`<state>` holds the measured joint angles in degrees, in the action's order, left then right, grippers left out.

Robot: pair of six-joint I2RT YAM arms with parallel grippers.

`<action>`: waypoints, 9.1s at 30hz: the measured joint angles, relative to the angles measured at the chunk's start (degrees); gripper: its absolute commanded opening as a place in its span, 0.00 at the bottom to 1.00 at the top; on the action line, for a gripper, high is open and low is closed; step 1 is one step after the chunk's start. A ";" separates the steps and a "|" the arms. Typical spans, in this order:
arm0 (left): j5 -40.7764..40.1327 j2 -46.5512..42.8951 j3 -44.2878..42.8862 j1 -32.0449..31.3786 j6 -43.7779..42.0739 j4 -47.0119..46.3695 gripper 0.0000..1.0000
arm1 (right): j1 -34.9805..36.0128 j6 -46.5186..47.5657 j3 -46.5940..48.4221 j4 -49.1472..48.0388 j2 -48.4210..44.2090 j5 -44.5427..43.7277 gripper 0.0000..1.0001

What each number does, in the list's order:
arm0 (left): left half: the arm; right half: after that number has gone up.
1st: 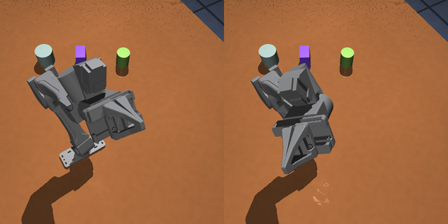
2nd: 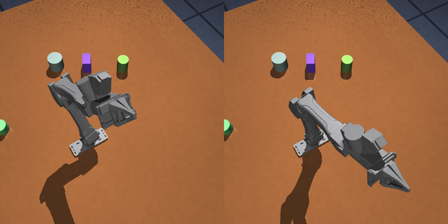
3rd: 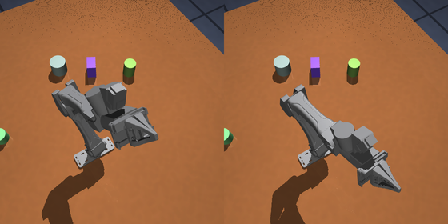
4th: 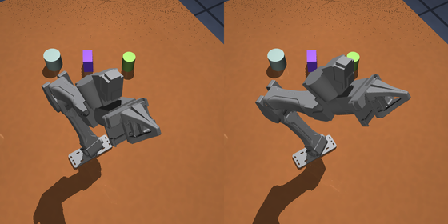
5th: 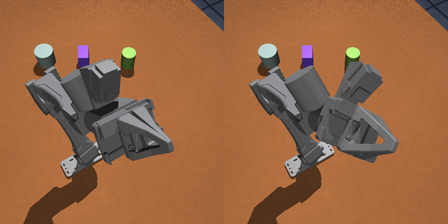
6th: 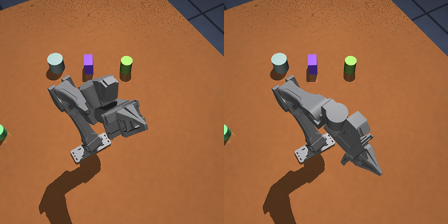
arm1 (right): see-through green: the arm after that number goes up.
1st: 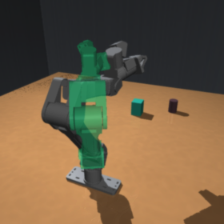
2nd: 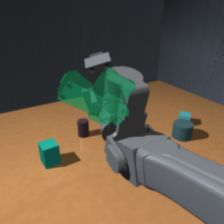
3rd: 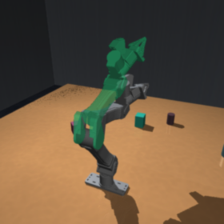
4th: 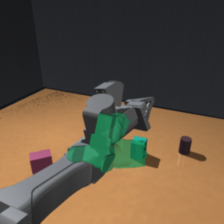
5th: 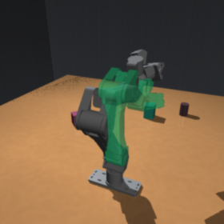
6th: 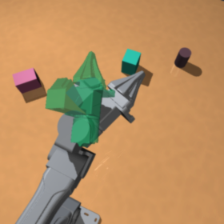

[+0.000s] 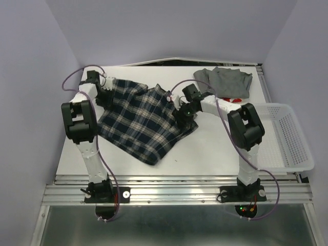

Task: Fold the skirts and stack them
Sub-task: Flatten the skirt out, then fold the skirt

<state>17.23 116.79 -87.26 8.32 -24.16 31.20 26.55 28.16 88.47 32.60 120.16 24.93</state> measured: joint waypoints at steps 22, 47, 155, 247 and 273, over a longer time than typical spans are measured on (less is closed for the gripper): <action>3.89 -10.58 -10.80 -9.35 -3.96 -0.50 0.78 | -1.62 -20.72 30.36 0.72 4.68 7.87 0.75; 2.10 23.85 -40.92 -15.19 10.38 -9.94 0.84 | -2.51 -39.98 15.50 -20.57 16.37 21.59 0.70; 7.15 -16.98 9.97 -26.25 0.44 -29.75 0.59 | -8.92 -29.16 37.64 -41.97 24.68 -9.92 0.59; 13.84 18.99 -28.68 -5.07 -15.76 8.04 0.27 | 0.90 15.91 40.22 -31.41 32.89 0.85 0.01; 16.70 -5.57 -13.44 -4.83 -17.55 -1.36 0.00 | -0.55 16.68 35.28 -35.36 17.66 -2.01 0.01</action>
<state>33.93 111.22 -100.71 3.49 -41.71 29.85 26.00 44.84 123.74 -2.76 137.82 22.92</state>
